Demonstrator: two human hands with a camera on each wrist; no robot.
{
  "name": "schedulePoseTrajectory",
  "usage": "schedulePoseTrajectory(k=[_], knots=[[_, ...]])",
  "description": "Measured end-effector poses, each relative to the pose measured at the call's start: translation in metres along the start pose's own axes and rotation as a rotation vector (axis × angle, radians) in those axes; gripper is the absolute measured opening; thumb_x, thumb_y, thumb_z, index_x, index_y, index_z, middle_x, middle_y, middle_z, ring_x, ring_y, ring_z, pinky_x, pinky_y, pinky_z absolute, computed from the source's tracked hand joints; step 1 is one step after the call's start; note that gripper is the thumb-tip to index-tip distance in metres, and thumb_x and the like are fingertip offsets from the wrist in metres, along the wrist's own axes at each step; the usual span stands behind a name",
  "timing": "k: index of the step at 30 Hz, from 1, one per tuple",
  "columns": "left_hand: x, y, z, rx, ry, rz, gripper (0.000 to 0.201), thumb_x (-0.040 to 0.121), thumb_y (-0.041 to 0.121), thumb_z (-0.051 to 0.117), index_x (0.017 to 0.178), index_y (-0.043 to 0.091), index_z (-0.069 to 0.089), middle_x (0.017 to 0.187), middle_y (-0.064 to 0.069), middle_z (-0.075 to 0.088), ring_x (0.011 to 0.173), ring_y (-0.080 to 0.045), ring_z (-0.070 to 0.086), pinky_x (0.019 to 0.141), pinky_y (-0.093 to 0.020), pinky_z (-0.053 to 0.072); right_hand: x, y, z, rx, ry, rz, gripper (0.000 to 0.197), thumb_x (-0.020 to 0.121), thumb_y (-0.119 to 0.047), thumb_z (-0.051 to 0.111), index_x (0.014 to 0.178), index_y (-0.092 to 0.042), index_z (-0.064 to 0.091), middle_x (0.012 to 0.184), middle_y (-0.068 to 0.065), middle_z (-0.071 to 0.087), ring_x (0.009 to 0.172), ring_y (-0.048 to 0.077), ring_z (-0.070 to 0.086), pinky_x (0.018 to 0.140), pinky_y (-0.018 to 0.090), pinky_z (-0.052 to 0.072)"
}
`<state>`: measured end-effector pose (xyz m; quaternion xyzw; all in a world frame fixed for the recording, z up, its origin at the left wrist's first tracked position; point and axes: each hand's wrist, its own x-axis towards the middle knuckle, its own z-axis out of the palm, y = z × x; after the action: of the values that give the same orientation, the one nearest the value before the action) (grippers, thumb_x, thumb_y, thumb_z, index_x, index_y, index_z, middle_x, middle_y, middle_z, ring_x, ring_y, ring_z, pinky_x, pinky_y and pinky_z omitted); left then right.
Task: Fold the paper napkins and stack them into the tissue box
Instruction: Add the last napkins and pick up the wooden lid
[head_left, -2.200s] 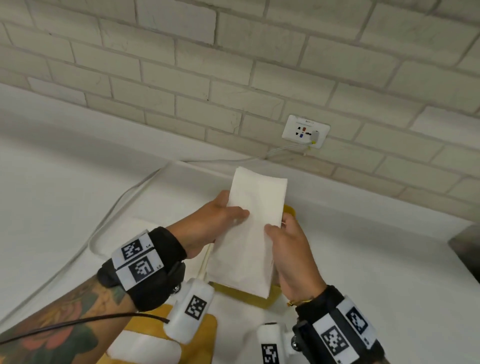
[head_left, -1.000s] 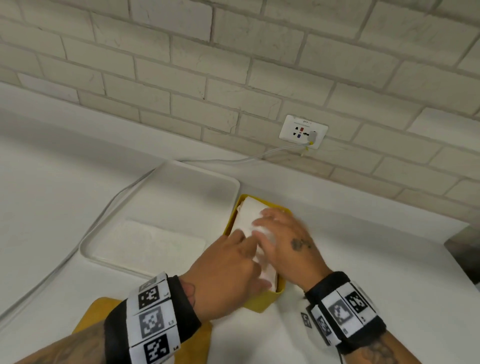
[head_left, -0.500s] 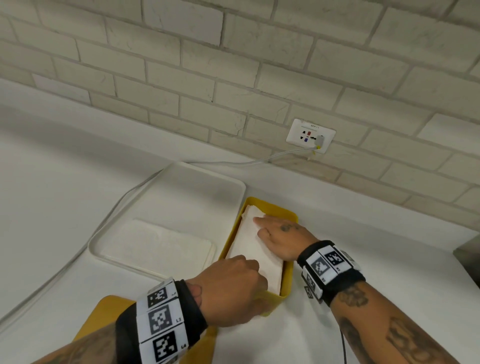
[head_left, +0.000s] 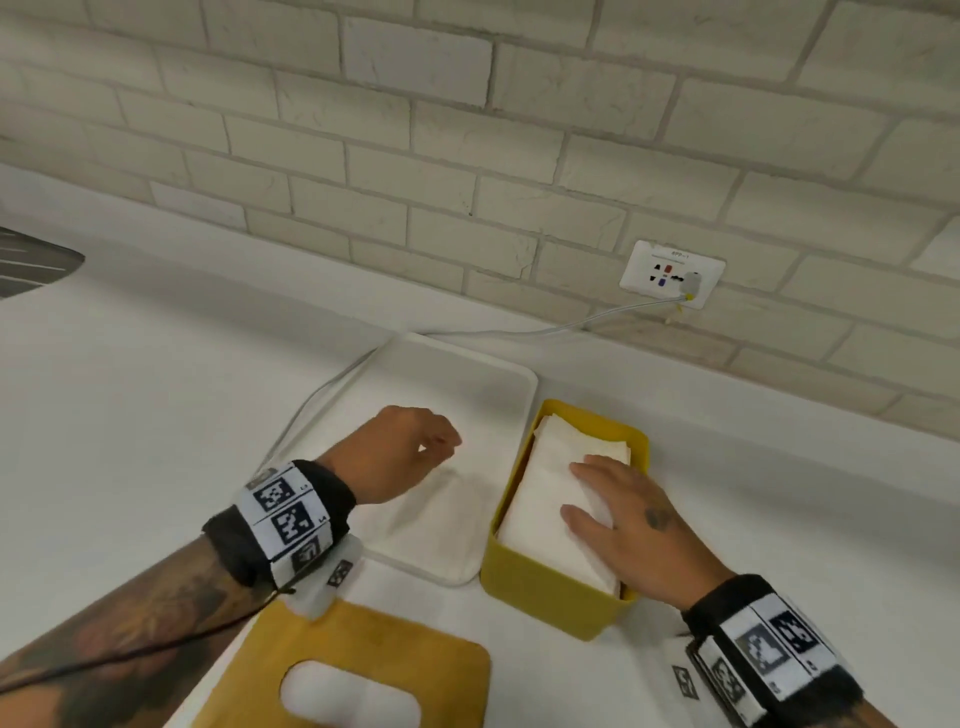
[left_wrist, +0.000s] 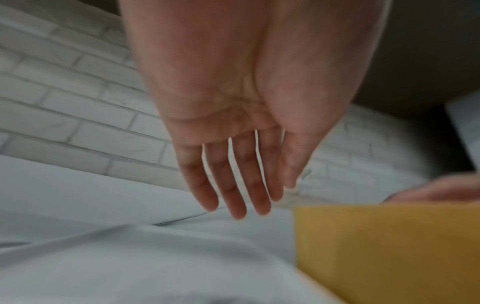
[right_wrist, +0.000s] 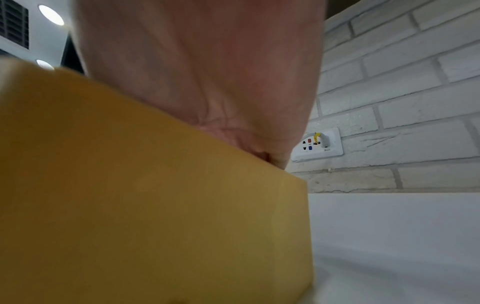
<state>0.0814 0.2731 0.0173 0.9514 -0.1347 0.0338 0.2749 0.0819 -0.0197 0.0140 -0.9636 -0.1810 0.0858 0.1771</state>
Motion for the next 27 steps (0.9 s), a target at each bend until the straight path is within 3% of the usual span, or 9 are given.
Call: schedulePoseTrajectory(k=[3, 7, 10, 15, 18, 21, 23, 25, 27], knots=[[0.007, -0.027, 0.0, 0.2, -0.266, -0.124, 0.038, 0.105, 0.019, 0.053, 0.142, 0.022, 0.058, 0.144, 0.002, 0.059, 0.132, -0.017, 0.053, 0.107, -0.024, 0.037, -0.013, -0.004, 0.009, 0.004, 0.019, -0.01, 0.059, 0.102, -0.049, 0.049, 0.155, -0.031, 0.031, 0.164, -0.013, 0.021, 0.152, 0.01, 0.012, 0.125, 0.025, 0.008], [0.01, -0.035, 0.012, 0.296, -0.474, -0.158, 0.053, 0.102, 0.023, 0.057, 0.153, 0.027, 0.043, 0.155, 0.003, 0.045, 0.14, -0.018, 0.044, 0.114, -0.029, 0.035, -0.018, -0.006, 0.012, 0.033, 0.059, -0.019, 0.056, 0.102, -0.047, 0.05, 0.154, -0.033, 0.033, 0.162, -0.014, 0.024, 0.15, 0.008, 0.012, 0.121, 0.021, 0.007], [0.013, -0.035, 0.015, 0.354, -0.472, -0.144, 0.055, 0.1, 0.027, 0.062, 0.152, 0.029, 0.043, 0.15, 0.003, 0.045, 0.135, -0.019, 0.046, 0.111, -0.031, 0.038, -0.017, -0.009, 0.011, 0.033, 0.068, -0.028, 0.053, 0.103, -0.043, 0.05, 0.153, -0.031, 0.035, 0.161, -0.014, 0.026, 0.147, 0.004, 0.013, 0.119, 0.018, 0.003], [0.016, -0.034, 0.016, 0.374, -0.407, -0.154, 0.042, 0.097, 0.027, 0.066, 0.138, 0.025, 0.057, 0.132, 0.005, 0.055, 0.119, -0.016, 0.054, 0.095, -0.023, 0.041, -0.019, -0.012, 0.011, 0.053, 0.087, -0.038, 0.051, 0.103, -0.04, 0.051, 0.151, -0.03, 0.039, 0.159, -0.014, 0.031, 0.135, -0.007, 0.014, 0.12, 0.018, 0.004], [0.014, -0.035, 0.016, 0.393, -0.348, -0.132, 0.029, 0.096, 0.026, 0.067, 0.125, 0.024, 0.064, 0.124, 0.007, 0.059, 0.113, -0.014, 0.057, 0.088, -0.021, 0.041, -0.019, -0.013, 0.01, 0.049, 0.092, -0.039, 0.05, 0.103, -0.04, 0.05, 0.151, -0.03, 0.04, 0.159, -0.014, 0.031, 0.126, -0.012, 0.01, 0.118, 0.015, 0.002], [0.01, -0.036, 0.016, 0.364, -0.309, -0.125, 0.013, 0.092, 0.023, 0.069, 0.103, 0.029, 0.065, 0.111, 0.012, 0.06, 0.105, -0.012, 0.06, 0.08, -0.02, 0.039, -0.02, -0.014, 0.01, 0.048, 0.093, -0.029, 0.049, 0.103, -0.041, 0.05, 0.15, -0.031, 0.04, 0.159, -0.014, 0.031, 0.136, -0.004, 0.016, 0.117, 0.015, 0.002], [0.008, -0.037, 0.015, 0.313, -0.327, -0.145, 0.017, 0.09, 0.021, 0.071, 0.094, 0.034, 0.059, 0.101, 0.014, 0.06, 0.1, -0.013, 0.061, 0.076, -0.021, 0.042, -0.02, -0.014, 0.01, 0.046, 0.092, -0.034, 0.049, 0.103, -0.04, 0.05, 0.15, -0.031, 0.04, 0.159, -0.014, 0.031, 0.128, -0.01, 0.013, 0.118, 0.016, 0.003], [0.005, -0.035, 0.012, 0.303, -0.375, -0.17, 0.021, 0.09, 0.022, 0.07, 0.107, 0.03, 0.062, 0.104, 0.01, 0.063, 0.099, -0.016, 0.062, 0.078, -0.024, 0.048, -0.02, -0.014, 0.01, 0.036, 0.086, -0.041, 0.049, 0.103, -0.04, 0.05, 0.15, -0.031, 0.039, 0.158, -0.015, 0.031, 0.122, -0.014, 0.007, 0.119, 0.017, 0.003], [0.004, -0.032, 0.007, 0.309, -0.403, -0.173, 0.029, 0.092, 0.023, 0.07, 0.12, 0.027, 0.065, 0.113, 0.004, 0.068, 0.101, -0.018, 0.063, 0.086, -0.03, 0.052, -0.019, -0.013, 0.01, 0.029, 0.081, -0.043, 0.049, 0.104, -0.04, 0.05, 0.15, -0.031, 0.039, 0.159, -0.014, 0.031, 0.125, -0.011, 0.009, 0.118, 0.017, 0.003]])
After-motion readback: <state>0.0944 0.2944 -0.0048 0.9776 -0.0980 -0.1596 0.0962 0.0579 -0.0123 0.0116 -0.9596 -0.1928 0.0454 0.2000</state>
